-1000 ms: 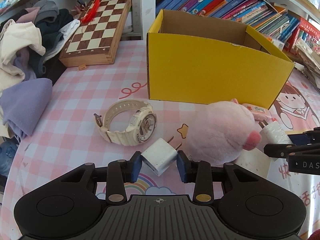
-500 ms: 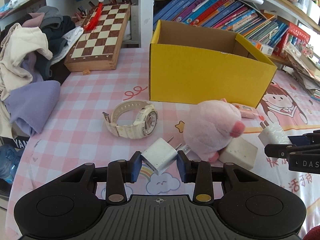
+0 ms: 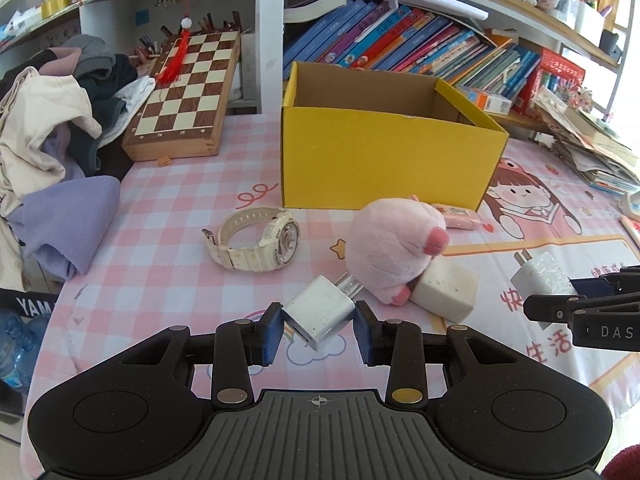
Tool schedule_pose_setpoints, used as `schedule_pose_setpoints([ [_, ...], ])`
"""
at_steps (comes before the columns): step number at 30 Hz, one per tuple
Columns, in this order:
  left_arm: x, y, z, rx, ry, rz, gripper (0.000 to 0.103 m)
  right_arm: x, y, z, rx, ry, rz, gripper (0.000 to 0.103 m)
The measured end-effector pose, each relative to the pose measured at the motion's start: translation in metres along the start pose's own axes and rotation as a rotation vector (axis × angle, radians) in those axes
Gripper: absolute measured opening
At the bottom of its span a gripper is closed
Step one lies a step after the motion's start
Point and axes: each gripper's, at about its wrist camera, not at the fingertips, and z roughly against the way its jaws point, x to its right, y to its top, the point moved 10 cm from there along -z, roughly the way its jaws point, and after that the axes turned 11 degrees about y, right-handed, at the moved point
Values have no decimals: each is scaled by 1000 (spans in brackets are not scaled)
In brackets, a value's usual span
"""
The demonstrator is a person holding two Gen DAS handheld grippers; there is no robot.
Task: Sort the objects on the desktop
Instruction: 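Lift the plug adapter with the left tool while the right tool lifts the charger block, then carry the plug adapter and charger block over the yellow box with both tools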
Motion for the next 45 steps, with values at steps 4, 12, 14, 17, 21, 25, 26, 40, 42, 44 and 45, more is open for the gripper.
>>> schedule_pose_setpoints([
  [4,1,-2,6,8,-13,-8,36,-3,-6,6,6,-9,-10,41],
  [12,2,-3,18,22,-46,-11,36,-14,-13,14,18,-14,-5,41],
  [14,2,-2,21,25,-58,-3,36,-16,-13,16,23,-13,-1,41],
  [17,3,0,26,31,-75,8,36,-20,-11,20,31,-5,4,41],
  [21,5,4,30,38,-93,19,36,-25,-7,24,41,9,15,41],
  [25,7,9,31,37,-111,22,36,-30,0,25,29,36,32,41],
  [26,8,10,31,36,-116,24,36,-31,1,25,25,42,35,41],
  [40,20,65,33,99,-178,54,36,-22,57,34,66,100,76,41],
  [42,22,77,33,118,-180,50,36,-20,71,37,80,104,93,41],
  [44,23,90,32,139,-176,46,36,-16,85,39,92,107,113,41],
  [45,24,97,32,150,-174,44,36,-14,93,39,97,107,125,41],
])
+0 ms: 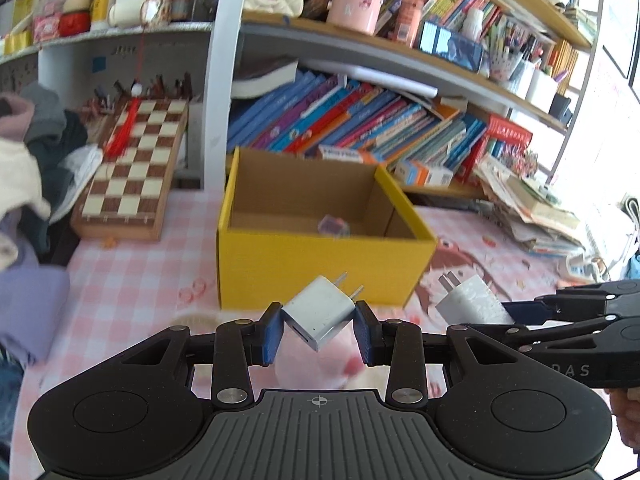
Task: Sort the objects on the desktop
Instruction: 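Carry the plug adapter and charger block over the yellow box with both tools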
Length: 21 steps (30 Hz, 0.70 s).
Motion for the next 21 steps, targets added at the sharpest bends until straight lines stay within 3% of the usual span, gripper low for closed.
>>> schedule_pose_setpoints([
  [12,11,65,-35,77,39,-55,36,31,77,-25,4,46,105,41],
  [21,13,92,-84,42,62,-62,36,58,136,-62,25,22,179,41],
])
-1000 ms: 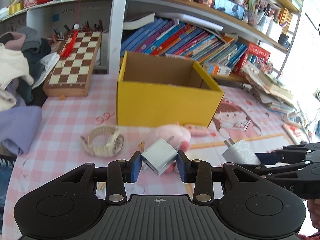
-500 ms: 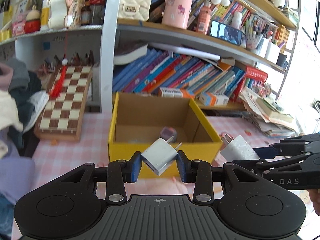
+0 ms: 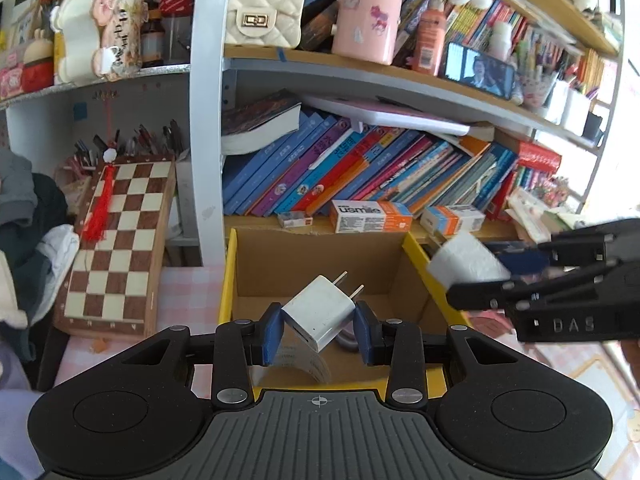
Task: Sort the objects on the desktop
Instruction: 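Carry the plug adapter and charger block over the yellow box with both tools, then open the left tool to drop the adapter while the right tool releases the charger into the box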
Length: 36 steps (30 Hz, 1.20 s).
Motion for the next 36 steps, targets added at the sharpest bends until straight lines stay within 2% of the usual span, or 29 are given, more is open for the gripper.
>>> schedule_pose_setpoints([
  [5,11,-2,-33,-37,20,-53,36,25,16,-35,-21,-20,-24,41],
  [13,20,-20,-79,-124,24,-66,36,36,9,-105,-162,29,-44,41],
  [27,28,-54,-115,-228,22,-130,36,34,-19,-190,-352,62,-18,42],
  [36,20,-65,-130,-278,17,-101,36,21,-22,-216,-385,78,46,41],
])
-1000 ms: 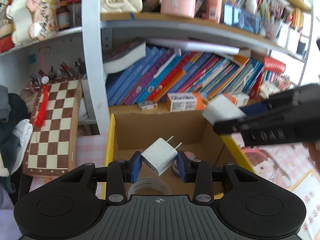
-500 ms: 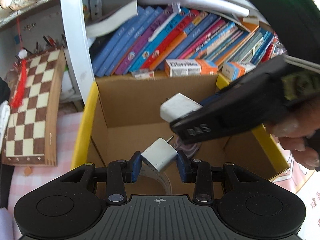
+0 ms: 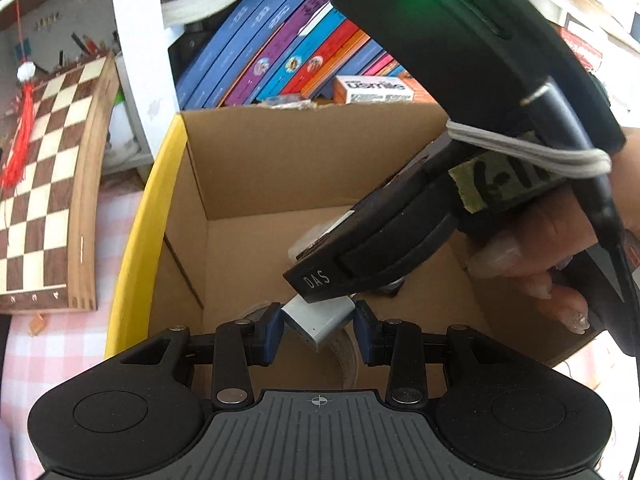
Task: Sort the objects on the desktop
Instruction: 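Open the left tool to drop the adapter while the right tool releases the charger into the box, then withdraw both tools from the box back over the desk mat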
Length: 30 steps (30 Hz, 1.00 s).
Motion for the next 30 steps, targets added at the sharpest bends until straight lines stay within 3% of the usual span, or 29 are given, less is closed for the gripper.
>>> schedule_pose_setpoints([
  [8,-1,-3,-1,-7,5,10,38,-1,3,-7,-18,43,-35,43],
  [9,-1,-4,-1,-9,7,10,40,-2,3,-6,-12,47,-38,48],
  [12,-2,-3,2,-9,19,10,52,-6,3,0,6,65,-44,56],
  [15,-3,-3,6,-1,28,8,55,-9,3,8,19,86,-58,61],
  [18,-3,-2,11,11,39,7,58,-10,3,17,41,95,-85,63],
  [26,3,3,39,86,42,-29,82,-7,0,59,130,84,-127,65],
  [30,2,9,61,161,48,-42,93,-8,-1,92,212,76,-140,78],
])
